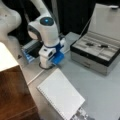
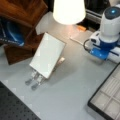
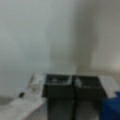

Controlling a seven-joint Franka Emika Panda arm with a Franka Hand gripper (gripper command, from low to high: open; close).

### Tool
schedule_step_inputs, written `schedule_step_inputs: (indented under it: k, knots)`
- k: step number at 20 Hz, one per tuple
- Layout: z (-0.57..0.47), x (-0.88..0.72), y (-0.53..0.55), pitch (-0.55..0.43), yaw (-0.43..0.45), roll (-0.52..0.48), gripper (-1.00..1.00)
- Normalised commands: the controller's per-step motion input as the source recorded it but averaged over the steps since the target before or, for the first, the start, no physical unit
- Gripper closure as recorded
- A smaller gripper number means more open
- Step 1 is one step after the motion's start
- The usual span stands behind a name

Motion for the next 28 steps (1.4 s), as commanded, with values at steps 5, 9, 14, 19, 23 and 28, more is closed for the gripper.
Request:
schedule_step_inputs:
  k: [5,9,14,19,23,28]
  knots:
    - [-0.42,-1.0,-0.24,-0.617,-0.05,0.131,1.0]
    - [-0.22,-1.0,-0.22,-0.51,-0.049,0.097,1.0]
    - [-0.11,-1.0,-0.15,-0.424,-0.067,0.076,1.0]
    - [-0.27,-1.0,-0.12,-0.425,-0.1,0.074,1.0]
    - [-0.48,-1.0,-0.13,-0.472,-0.119,0.066,1.0]
    - [-0.55,-1.0,-0.13,-0.505,-0.121,0.064,1.0]
